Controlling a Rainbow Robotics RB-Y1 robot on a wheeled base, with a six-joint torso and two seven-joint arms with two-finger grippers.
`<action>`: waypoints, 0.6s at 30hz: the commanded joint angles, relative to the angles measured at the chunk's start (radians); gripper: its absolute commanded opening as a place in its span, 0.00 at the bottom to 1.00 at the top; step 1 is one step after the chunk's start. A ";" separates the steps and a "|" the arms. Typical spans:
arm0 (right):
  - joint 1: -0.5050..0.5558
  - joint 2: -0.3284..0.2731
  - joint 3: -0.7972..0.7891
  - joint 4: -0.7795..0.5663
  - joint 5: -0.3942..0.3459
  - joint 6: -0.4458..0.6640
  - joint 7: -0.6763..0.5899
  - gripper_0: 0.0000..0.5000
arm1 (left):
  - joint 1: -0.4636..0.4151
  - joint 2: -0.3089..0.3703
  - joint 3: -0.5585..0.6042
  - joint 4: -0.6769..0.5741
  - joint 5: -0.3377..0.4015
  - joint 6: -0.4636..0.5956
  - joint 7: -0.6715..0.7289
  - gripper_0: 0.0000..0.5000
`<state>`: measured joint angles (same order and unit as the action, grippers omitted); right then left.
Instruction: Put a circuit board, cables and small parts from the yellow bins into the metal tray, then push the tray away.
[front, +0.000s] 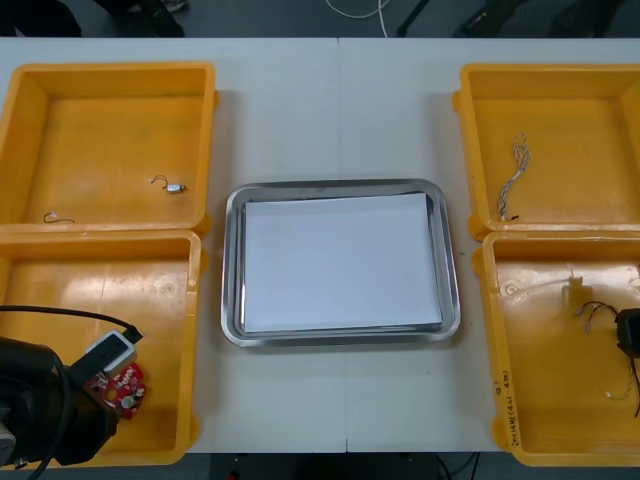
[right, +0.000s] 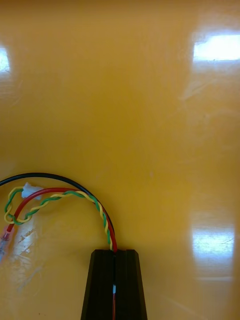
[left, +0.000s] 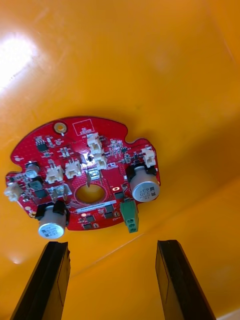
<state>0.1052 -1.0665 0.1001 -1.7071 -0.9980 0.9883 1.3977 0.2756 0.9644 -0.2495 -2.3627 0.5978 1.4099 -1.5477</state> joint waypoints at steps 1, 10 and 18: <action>-0.035 -0.021 -0.049 -0.054 0.013 0.085 0.064 0.00 | -0.029 0.040 -0.042 0.026 -0.010 -0.026 -0.111 1.00; -0.064 -0.023 -0.186 -0.147 0.015 0.280 0.064 0.00 | -0.055 0.039 -0.077 0.057 -0.012 -0.051 -0.107 1.00; -0.078 -0.021 -0.281 -0.212 0.001 0.406 0.055 0.00 | -0.061 0.039 -0.080 0.080 -0.010 -0.062 -0.109 1.00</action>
<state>0.0599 -1.0665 -0.1161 -1.8786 -0.9889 1.3537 1.4465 0.2372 0.9655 -0.3164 -2.2848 0.5953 1.3623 -1.5477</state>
